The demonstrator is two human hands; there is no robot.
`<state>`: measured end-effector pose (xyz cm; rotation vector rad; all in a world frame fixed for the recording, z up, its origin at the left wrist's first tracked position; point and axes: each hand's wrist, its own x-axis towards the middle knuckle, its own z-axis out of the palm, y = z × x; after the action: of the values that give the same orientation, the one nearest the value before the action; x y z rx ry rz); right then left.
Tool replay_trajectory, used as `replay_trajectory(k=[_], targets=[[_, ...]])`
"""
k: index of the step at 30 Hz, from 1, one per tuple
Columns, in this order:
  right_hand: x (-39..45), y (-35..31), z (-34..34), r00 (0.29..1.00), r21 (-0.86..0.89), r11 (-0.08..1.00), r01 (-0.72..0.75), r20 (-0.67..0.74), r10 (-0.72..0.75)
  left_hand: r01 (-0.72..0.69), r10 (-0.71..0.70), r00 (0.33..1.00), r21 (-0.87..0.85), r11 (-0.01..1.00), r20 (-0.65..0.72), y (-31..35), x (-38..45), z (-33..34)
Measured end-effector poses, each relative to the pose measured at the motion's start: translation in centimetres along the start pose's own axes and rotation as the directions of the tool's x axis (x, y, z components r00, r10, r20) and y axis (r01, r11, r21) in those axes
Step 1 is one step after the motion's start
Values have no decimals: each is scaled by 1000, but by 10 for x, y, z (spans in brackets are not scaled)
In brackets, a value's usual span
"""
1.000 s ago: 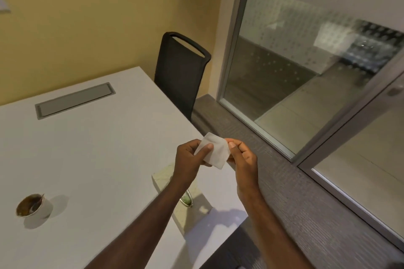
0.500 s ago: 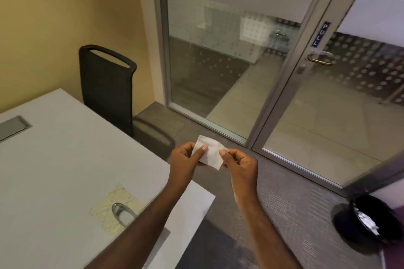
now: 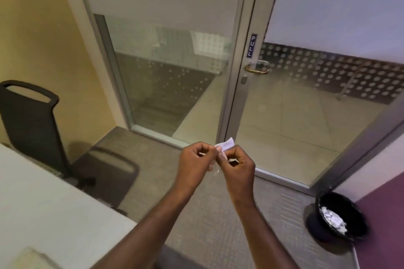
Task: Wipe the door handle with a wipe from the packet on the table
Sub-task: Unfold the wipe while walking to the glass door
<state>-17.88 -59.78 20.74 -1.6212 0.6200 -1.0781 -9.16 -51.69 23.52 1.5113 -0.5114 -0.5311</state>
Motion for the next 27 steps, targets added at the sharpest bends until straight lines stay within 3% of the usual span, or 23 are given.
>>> replay_trajectory(k=[6, 11, 16, 19, 23, 27], targets=[[61, 15, -54, 998, 55, 997, -46, 36, 44, 103, -105, 994, -138, 985, -5, 4, 42, 68], [110, 43, -75, 934, 390, 887, -248, -146, 325, 169, -179, 984, -326, 930, 0, -8, 90, 95], [175, 69, -77, 886, 505, 819, -272, -200, 417, 256, -250, 967, -249, 934, 57, -38, 155, 118], [228, 86, -76, 909, 374, 891, -256, -220, 353, 284, -261, 958, -251, 925, 121, -51, 206, 135], [294, 105, -79, 960, 23, 984, -178, -217, 179, 285, -257, 956, -233, 930, 143, -51, 288, 154], [352, 115, -82, 999, -197, 980, -36, -21, 33, 153, -89, 922, -144, 978, 377, -38, 362, 174]])
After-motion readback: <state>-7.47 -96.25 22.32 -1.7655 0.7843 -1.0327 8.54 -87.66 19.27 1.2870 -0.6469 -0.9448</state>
